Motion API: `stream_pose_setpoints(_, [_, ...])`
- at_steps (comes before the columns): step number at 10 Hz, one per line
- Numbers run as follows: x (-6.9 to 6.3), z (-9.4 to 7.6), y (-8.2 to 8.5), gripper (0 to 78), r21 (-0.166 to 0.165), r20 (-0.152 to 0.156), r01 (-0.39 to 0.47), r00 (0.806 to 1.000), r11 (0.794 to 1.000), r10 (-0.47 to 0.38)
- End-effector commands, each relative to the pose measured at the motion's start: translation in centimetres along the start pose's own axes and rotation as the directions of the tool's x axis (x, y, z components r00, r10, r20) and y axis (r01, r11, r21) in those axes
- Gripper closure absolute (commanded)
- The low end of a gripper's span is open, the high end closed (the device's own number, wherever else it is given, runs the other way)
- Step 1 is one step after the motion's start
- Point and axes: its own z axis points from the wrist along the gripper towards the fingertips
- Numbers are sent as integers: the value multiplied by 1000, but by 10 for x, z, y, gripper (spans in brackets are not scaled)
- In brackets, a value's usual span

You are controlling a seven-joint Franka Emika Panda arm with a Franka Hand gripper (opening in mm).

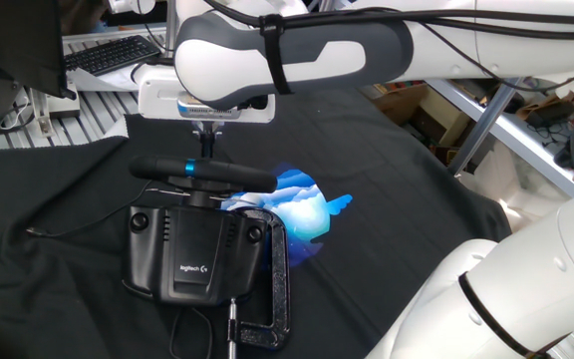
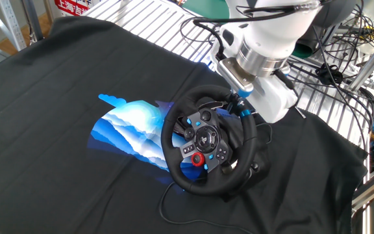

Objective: Rotate the steering wheel 90 degrees clockwise

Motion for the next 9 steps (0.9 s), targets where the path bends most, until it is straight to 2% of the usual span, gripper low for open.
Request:
stream_pose_setpoints(1, [0, -1, 0, 761, 1, 12, 29, 1000, 1000, -29])
stream_pose_setpoints(5, [0, -1, 0, 761, -6, 3, 44, 999, 999, -44])
stream_pose_setpoints(6, [0, -1, 0, 761, -16, -2, 48, 999, 999, -48])
stream_pose_setpoints(8, [0, -1, 0, 761, -72, -26, 43, 999, 996, -45])
stream_pose_setpoints(9, [0, -1, 0, 761, -71, -30, 47, 998, 996, -49])
